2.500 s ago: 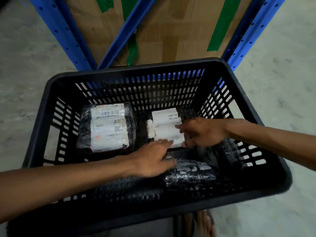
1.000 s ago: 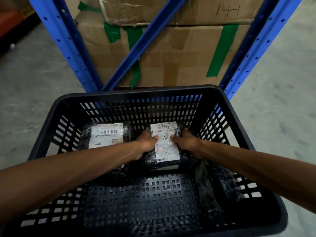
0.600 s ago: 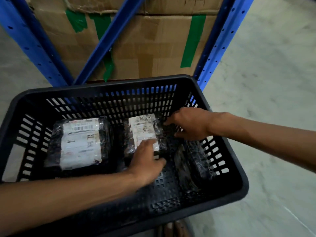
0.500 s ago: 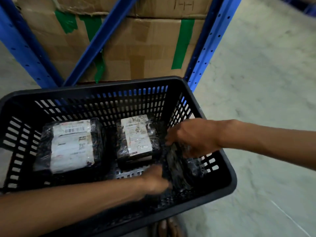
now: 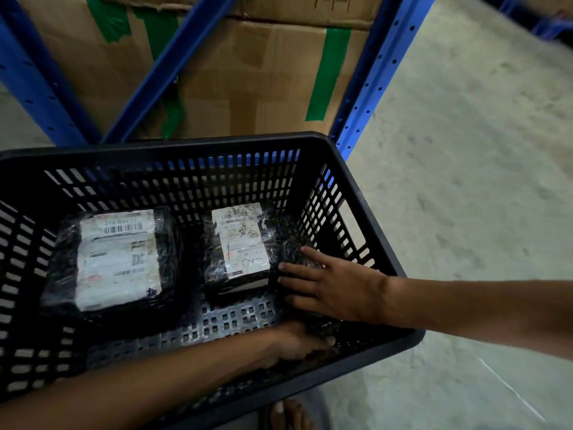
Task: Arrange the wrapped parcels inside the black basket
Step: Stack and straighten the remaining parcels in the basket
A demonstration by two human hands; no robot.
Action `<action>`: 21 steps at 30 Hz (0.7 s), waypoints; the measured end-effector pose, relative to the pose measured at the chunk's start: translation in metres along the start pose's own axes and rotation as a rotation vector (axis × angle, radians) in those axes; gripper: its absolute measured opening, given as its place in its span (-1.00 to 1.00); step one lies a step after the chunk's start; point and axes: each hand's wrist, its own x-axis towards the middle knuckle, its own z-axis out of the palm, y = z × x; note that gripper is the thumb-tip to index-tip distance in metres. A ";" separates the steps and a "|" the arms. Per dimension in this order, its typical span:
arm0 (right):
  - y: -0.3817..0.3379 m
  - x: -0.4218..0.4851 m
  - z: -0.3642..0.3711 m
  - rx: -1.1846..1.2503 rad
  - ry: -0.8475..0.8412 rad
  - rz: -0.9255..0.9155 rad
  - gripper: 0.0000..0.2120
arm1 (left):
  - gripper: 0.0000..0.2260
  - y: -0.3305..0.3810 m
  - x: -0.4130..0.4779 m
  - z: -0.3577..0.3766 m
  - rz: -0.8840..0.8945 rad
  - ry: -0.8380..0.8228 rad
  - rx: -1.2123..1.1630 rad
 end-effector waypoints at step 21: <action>0.092 -0.004 -0.065 2.431 0.543 0.753 -0.72 | -0.60 0.020 -0.132 -0.144 0.235 0.581 -1.158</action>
